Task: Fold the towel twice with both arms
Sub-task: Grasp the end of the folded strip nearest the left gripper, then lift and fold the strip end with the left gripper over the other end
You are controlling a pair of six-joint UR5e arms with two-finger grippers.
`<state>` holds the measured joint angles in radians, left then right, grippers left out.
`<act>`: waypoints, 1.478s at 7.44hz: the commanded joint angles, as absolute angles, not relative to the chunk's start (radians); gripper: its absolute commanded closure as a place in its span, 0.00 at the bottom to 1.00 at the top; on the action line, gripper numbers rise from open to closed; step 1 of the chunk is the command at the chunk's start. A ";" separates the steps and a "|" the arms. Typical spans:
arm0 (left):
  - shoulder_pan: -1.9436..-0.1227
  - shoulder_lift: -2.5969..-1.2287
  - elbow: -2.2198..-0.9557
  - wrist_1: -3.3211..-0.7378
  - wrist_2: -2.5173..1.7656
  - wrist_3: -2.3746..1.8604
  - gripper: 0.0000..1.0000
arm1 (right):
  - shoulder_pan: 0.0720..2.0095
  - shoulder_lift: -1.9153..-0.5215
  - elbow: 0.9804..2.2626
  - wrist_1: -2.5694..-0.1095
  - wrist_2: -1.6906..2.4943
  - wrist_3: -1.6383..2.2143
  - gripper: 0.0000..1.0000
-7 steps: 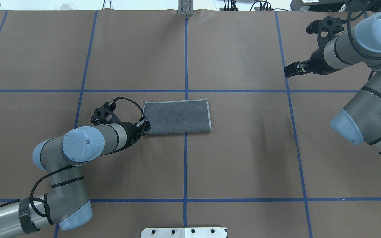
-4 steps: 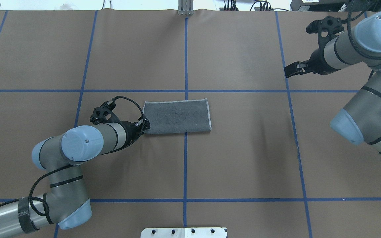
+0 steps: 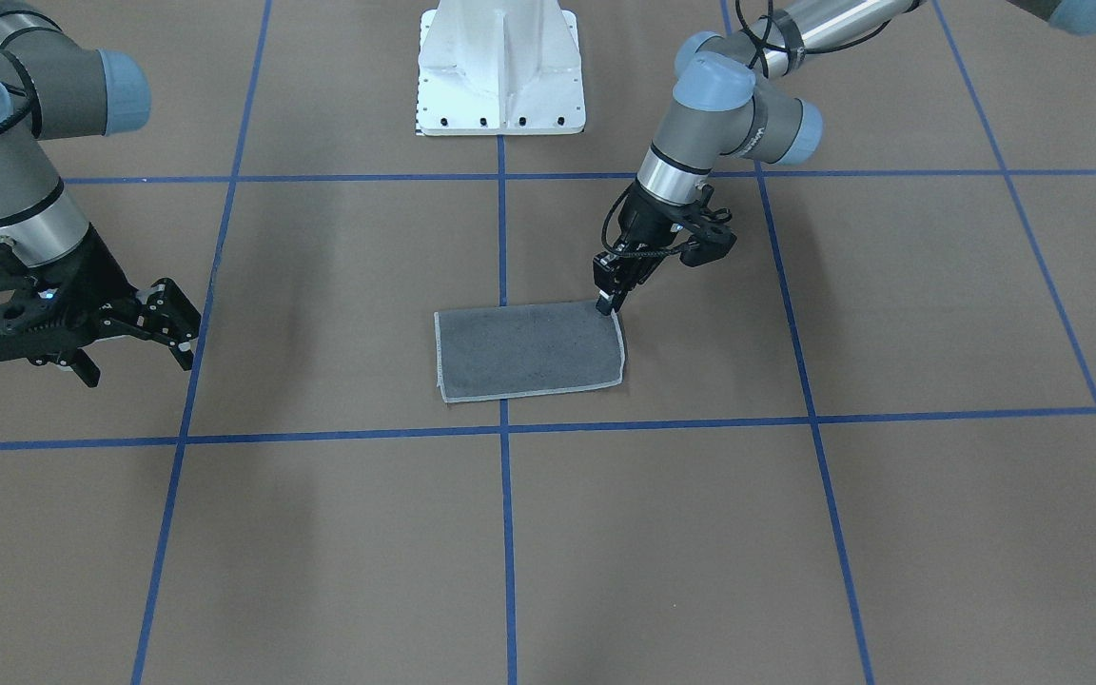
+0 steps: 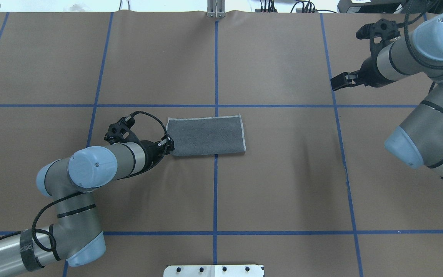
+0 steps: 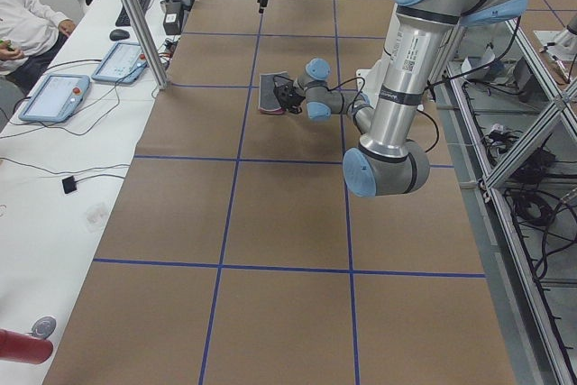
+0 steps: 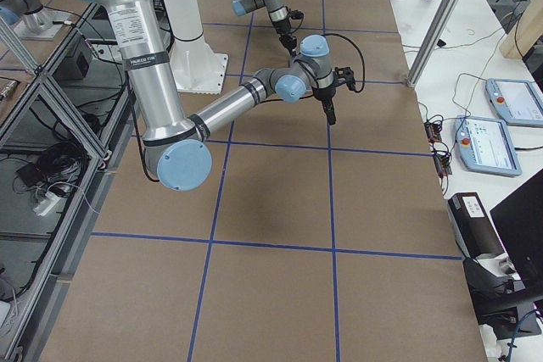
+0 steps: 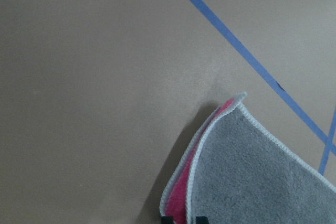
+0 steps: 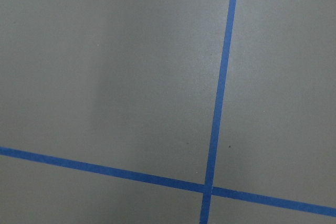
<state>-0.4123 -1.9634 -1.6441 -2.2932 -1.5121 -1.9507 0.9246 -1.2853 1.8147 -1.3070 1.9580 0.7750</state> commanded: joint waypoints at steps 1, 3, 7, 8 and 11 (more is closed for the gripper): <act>-0.413 -1.962 -1.643 -2.296 -1.513 -1.948 0.87 | 0.936 -1.287 1.813 -1.307 1.963 0.773 0.01; -0.411 -1.970 -1.647 -2.295 -1.509 -1.950 1.00 | 0.960 -1.287 1.809 -1.308 1.968 0.747 0.01; -0.411 -2.048 -1.643 -2.280 -1.467 -1.845 1.00 | 1.182 -1.426 1.770 -1.319 2.115 0.362 0.01; -0.411 -2.057 -1.643 -2.279 -1.466 -1.768 1.00 | 1.237 -1.475 1.757 -1.319 2.144 0.247 0.01; -0.408 -2.107 -1.637 -2.269 -1.376 -1.613 1.00 | 1.353 -1.607 1.756 -1.310 2.233 0.077 0.01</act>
<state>-0.4095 -2.0788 -1.6419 -2.2742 -1.4170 -1.6898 1.3091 -1.5567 1.7543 -1.3159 2.1955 0.1328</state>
